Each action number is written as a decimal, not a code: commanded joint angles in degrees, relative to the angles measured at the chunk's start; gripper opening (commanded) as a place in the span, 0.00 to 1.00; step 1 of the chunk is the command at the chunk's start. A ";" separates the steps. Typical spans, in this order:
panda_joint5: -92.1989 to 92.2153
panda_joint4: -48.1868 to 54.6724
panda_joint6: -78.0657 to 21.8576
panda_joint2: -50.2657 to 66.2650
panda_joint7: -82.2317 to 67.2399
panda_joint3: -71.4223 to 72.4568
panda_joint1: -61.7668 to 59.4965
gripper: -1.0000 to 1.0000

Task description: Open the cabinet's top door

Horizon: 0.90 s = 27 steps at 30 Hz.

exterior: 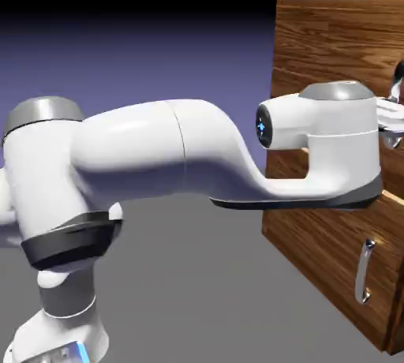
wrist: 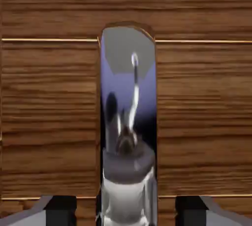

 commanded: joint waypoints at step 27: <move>30.35 -45.71 -24.45 -10.40 -5.43 44.70 -55.55 0.00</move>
